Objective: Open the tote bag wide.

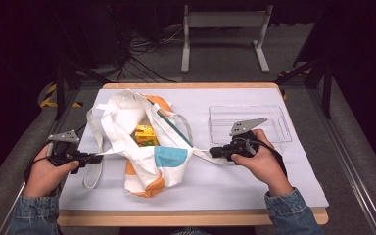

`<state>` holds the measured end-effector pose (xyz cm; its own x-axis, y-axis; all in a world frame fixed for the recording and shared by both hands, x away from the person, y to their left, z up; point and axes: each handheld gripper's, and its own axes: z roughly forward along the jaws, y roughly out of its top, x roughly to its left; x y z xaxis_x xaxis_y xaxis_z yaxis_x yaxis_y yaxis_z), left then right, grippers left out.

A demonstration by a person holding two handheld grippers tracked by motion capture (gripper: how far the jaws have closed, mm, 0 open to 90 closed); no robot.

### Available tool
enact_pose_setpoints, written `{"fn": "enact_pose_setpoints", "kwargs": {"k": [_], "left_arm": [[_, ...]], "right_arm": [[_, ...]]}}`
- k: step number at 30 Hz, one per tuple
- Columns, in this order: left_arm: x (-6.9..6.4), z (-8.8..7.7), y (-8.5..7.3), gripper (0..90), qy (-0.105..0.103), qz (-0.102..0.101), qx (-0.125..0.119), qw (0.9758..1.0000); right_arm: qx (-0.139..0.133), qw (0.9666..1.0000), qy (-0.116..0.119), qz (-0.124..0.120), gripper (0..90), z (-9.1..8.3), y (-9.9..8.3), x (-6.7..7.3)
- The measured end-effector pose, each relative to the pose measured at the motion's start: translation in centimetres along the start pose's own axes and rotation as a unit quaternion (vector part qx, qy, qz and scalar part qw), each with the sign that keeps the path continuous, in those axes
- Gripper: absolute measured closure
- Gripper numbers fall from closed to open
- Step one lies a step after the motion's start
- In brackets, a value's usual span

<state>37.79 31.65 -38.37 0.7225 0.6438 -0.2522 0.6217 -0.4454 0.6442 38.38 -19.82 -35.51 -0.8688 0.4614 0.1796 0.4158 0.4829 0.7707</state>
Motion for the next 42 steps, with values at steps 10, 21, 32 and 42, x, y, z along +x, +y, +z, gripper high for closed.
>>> {"fn": "enact_pose_setpoints", "kwargs": {"k": [10, 21, 32, 42], "left_arm": [[0.6, 0.9, -0.4, 87.7, -0.003, -0.017, 0.022, 0.9996], [0.2, 0.3, -0.7, 72.1, -0.038, 0.019, 0.002, 0.9991], [-1.5, -4.1, -0.2, 32.3, -0.01, 0.008, -0.076, 0.997], [-2.6, -4.2, 2.3, 26.2, 0.053, -0.002, -0.164, 0.985]], "right_arm": [[0.03, 0.9995, -0.006, 0.006, 88.0, 1.2, -0.4, -0.2], [0.03, 0.9993, -0.018, -0.011, 83.8, 1.2, -0.1, 0.0], [-0.065, 0.9957, -0.026, -0.061, 56.7, -0.8, 2.4, 2.5], [-0.144, 0.9846, -0.046, -0.088, 45.7, 0.1, 4.8, 2.9]]}}
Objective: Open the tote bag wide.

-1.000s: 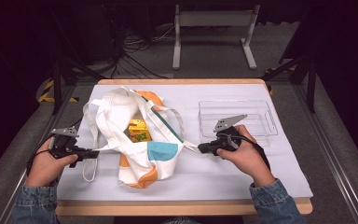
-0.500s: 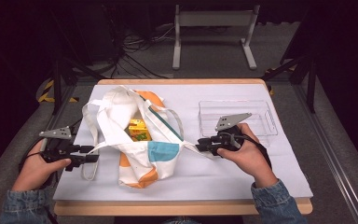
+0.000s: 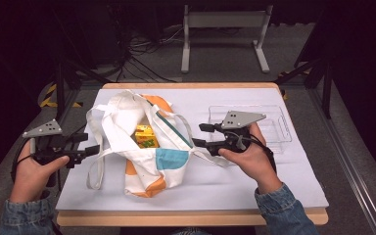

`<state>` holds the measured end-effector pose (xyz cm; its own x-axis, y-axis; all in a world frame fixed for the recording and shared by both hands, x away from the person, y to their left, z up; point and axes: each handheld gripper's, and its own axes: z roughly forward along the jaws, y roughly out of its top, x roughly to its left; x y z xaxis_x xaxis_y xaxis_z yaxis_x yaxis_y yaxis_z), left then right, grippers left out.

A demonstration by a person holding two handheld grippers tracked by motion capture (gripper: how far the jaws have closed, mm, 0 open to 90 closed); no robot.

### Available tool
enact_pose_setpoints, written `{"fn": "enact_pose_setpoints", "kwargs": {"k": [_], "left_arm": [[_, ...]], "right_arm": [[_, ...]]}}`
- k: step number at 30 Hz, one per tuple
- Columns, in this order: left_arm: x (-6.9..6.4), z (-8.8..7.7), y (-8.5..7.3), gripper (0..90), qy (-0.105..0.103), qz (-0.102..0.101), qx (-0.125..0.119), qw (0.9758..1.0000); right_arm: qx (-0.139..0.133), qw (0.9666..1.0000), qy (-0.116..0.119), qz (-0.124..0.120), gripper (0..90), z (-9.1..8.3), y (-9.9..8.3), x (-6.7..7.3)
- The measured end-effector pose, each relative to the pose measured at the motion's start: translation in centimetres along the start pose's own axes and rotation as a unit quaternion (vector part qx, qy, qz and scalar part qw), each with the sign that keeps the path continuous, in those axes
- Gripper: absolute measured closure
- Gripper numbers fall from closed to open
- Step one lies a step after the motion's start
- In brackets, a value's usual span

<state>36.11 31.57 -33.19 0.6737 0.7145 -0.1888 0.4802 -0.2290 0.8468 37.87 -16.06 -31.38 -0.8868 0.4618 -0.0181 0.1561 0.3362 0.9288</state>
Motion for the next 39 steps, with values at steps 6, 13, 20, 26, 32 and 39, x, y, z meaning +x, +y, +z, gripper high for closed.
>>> {"fn": "enact_pose_setpoints", "kwargs": {"k": [6, 13, 20, 26, 32, 39], "left_arm": [[-0.7, 1.0, 0.9, 25.8, 0.023, 0.007, -0.043, 0.9988], [-0.4, 2.3, 0.7, 21.8, 0.044, -0.013, -0.068, 0.9966], [0.0, 3.7, 0.3, 19.7, 0.059, -0.024, -0.084, 0.9944], [0.1, 5.0, 0.0, 16.1, 0.068, -0.008, -0.07, 0.9952], [0.3, 5.8, -0.1, 16.1, 0.05, -0.028, -0.068, 0.996], [0.3, 6.2, -0.2, 16.1, 0.044, -0.025, -0.075, 0.9959]], "right_arm": [[-0.019, 0.9998, -0.004, 0.004, 43.4, 1.4, 1.0, -0.4], [-0.029, 0.9995, -0.014, 0.008, 41.3, 3.2, 1.2, -0.8], [-0.049, 0.9983, -0.03, 0.01, 39.6, 4.7, 1.2, -1.4], [-0.038, 0.9988, -0.026, 0.017, 39.5, 6.6, 0.9, -1.9], [-0.022, 0.9995, -0.016, 0.015, 39.1, 8.9, 0.6, -2.3], [-0.014, 0.9999, -0.001, -0.001, 41.5, 10.7, 0.4, -1.6]]}}
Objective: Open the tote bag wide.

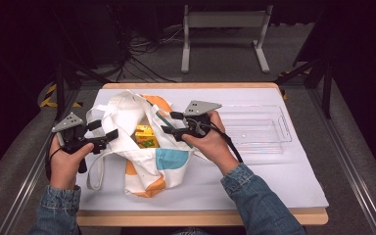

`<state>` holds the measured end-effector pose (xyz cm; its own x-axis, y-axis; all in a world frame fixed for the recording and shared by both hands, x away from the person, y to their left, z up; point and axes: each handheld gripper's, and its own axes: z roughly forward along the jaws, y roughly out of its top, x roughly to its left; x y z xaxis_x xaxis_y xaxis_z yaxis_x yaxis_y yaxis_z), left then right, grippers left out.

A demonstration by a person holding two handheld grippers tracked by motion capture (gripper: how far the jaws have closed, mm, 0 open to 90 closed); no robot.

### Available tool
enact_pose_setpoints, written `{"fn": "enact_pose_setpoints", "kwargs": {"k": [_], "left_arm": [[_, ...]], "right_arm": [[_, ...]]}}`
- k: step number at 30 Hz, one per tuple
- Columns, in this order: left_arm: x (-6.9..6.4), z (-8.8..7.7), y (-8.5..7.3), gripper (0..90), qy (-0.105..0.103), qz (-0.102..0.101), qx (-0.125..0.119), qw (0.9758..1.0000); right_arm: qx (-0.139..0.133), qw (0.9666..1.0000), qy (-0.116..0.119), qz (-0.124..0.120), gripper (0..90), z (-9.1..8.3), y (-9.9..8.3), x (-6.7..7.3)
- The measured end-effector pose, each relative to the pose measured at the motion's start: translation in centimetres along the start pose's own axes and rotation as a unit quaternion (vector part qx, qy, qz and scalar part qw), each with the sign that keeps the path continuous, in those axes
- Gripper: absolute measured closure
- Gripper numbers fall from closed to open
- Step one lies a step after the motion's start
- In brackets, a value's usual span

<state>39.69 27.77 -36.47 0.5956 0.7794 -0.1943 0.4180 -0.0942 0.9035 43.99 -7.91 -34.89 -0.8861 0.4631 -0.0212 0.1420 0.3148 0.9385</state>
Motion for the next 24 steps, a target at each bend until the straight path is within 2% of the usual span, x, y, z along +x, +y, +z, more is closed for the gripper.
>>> {"fn": "enact_pose_setpoints", "kwargs": {"k": [7, 10, 13, 15, 16, 17, 18, 20, 24], "left_arm": [[-0.1, 0.2, -0.1, 21.1, -0.004, 0.003, -0.006, 1.0], [-0.1, 0.5, -0.1, 25.8, -0.006, 0.01, -0.002, 0.9999], [-0.2, 0.3, -0.1, 41.2, -0.007, 0.016, -0.008, 0.9998], [-0.2, 0.1, -0.1, 50.7, -0.012, 0.017, -0.01, 0.9997], [-0.2, 0.0, -0.1, 59.8, -0.018, 0.019, -0.008, 0.9996], [-0.1, 0.0, -0.1, 73.2, -0.031, 0.022, -0.006, 0.9993], [-0.2, -0.1, -0.1, 78.4, -0.035, 0.021, -0.005, 0.9991], [-0.2, -0.2, 0.0, 86.5, -0.035, 0.026, 0.003, 0.9991], [-0.2, -0.4, 0.0, 88.1, -0.021, 0.036, 0.012, 0.9991]], "right_arm": [[0.009, 0.9999, 0.005, -0.007, 45.3, 1.2, -0.2, 0.4], [0.021, 0.9997, 0.003, -0.016, 54.9, 1.6, -0.3, 0.5], [0.025, 0.9994, 0.003, -0.024, 66.6, 1.7, -0.3, 0.7], [0.026, 0.9992, 0.001, -0.029, 77.7, 1.6, -0.2, 0.9], [0.028, 0.9991, -0.001, -0.032, 81.0, 1.6, -0.1, 0.9], [0.031, 0.999, -0.001, -0.034, 83.8, 1.5, -0.1, 1.0], [0.032, 0.9988, -0.001, -0.038, 85.1, 1.5, 0.0, 1.0], [0.036, 0.9985, -0.005, -0.042, 85.4, 1.4, 0.1, 1.1], [0.042, 0.9978, -0.026, -0.044, 85.5, 0.8, 0.1, 0.8]]}}
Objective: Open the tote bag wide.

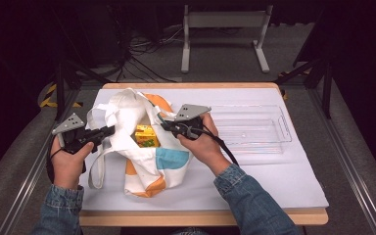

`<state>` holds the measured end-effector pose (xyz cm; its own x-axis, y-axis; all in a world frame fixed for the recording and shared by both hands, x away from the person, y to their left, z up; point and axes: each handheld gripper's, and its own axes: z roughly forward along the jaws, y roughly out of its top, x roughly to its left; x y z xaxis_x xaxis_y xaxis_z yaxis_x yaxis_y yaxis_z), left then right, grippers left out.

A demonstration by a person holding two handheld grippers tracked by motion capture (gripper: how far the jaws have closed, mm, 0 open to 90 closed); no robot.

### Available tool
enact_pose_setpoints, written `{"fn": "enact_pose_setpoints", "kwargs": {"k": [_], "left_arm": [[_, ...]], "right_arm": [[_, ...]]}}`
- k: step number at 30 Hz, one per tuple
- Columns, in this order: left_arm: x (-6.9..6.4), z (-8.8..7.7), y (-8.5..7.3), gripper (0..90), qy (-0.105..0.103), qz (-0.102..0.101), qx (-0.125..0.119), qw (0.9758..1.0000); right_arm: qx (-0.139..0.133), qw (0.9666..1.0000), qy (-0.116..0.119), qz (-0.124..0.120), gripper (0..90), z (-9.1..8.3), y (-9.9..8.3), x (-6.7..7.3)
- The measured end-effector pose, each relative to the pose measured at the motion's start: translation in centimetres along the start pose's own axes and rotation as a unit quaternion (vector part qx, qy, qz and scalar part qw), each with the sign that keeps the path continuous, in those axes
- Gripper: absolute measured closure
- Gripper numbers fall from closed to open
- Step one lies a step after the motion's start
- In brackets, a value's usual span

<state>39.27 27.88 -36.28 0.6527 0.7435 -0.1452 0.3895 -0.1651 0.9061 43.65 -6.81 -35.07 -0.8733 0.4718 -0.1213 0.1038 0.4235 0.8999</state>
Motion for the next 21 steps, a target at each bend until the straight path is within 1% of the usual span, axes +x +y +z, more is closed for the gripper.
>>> {"fn": "enact_pose_setpoints", "kwargs": {"k": [3, 4, 6, 9, 10, 14, 15, 16, 18, 19, 20, 21], "left_arm": [[0.1, -0.2, -0.1, 88.2, 0.018, 0.02, 0.012, 0.9996], [0.1, -0.2, -0.1, 88.2, 0.02, 0.024, 0.014, 0.9994], [0.2, -0.2, -0.2, 88.2, 0.028, 0.031, 0.02, 0.9989], [0.5, -0.3, -0.5, 88.2, 0.042, 0.039, 0.03, 0.9979], [0.6, -0.3, -0.6, 88.2, 0.041, 0.035, 0.03, 0.9981], [0.9, -0.3, -0.7, 88.1, 0.049, 0.031, 0.036, 0.9977], [1.0, -0.2, -0.8, 88.1, 0.049, 0.028, 0.039, 0.9976], [1.1, -0.1, -0.9, 88.1, 0.05, 0.032, 0.039, 0.9975], [1.2, 0.2, -1.1, 88.1, 0.05, 0.03, 0.045, 0.9973], [1.1, 0.5, -1.2, 88.1, 0.05, 0.028, 0.046, 0.9973], [1.1, 0.7, -1.3, 88.1, 0.05, 0.032, 0.051, 0.997], [1.1, 0.7, -1.3, 88.1, 0.05, 0.032, 0.051, 0.997]], "right_arm": [[0.007, 0.9998, -0.018, 0.0, 85.6, -0.4, -0.2, -0.5], [0.012, 0.9995, -0.029, -0.003, 85.6, -0.6, -0.3, -0.7], [0.017, 0.9991, -0.04, -0.001, 85.6, -0.9, -0.5, -1.0], [0.03, 0.9976, -0.063, -0.001, 85.6, -1.3, -1.0, -1.6], [0.033, 0.997, -0.071, 0.0, 85.7, -1.5, -1.2, -1.9], [0.048, 0.9948, -0.089, 0.004, 85.6, -1.6, -1.7, -2.5], [0.052, 0.9943, -0.092, 0.008, 85.6, -1.6, -1.9, -2.7], [0.055, 0.9942, -0.092, 0.011, 85.6, -1.5, -2.0, -2.9], [0.059, 0.9938, -0.093, 0.014, 85.6, -1.4, -2.1, -2.9], [0.063, 0.9934, -0.095, 0.011, 85.6, -1.3, -2.3, -2.9], [0.068, 0.993, -0.096, 0.01, 85.6, -1.1, -2.4, -2.9], [0.068, 0.993, -0.096, 0.01, 85.6, -1.1, -2.4, -2.9]]}}
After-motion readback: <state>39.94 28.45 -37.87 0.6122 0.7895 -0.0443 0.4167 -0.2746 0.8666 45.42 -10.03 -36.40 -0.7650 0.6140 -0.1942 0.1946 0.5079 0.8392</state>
